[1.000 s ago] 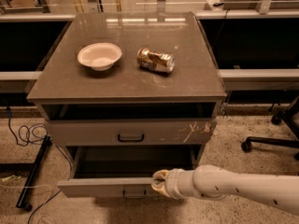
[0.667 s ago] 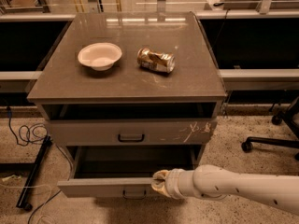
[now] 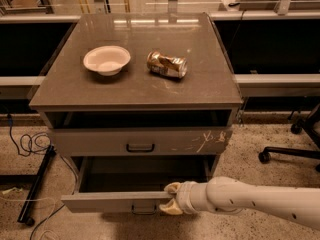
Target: Open middle drawer
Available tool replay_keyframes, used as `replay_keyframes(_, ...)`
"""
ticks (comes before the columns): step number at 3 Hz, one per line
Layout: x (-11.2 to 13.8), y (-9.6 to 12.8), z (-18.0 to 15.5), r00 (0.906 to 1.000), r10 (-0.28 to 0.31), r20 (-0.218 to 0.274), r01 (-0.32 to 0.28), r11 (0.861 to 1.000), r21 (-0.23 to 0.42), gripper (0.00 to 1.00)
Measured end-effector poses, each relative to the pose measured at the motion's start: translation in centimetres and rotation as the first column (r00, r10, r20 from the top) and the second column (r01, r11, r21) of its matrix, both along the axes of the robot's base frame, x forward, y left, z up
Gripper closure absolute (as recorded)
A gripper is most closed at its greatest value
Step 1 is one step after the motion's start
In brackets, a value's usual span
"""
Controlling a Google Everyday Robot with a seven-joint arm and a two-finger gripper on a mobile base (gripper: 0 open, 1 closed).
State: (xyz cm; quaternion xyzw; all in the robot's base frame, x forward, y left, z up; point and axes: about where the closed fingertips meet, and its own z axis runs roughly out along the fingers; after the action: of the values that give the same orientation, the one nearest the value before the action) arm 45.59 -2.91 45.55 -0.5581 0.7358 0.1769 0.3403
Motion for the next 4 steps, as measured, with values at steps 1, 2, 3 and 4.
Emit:
replay_keyframes(1,0.0,0.0,0.0,1.0,0.0,0.0,0.0,1.0,0.0,0.0)
replay_keyframes(2,0.0,0.0,0.0,1.0,0.0,-0.001,0.0,1.0,0.0,0.0)
replay_keyframes(3,-0.4,0.3,-1.6,0.9999,0.003,-0.012,-0.003,1.0,0.001,0.0)
replay_keyframes(4,-1.1,0.3,-3.6,0.9995,0.007,-0.031,-0.007,1.0,0.009,0.0)
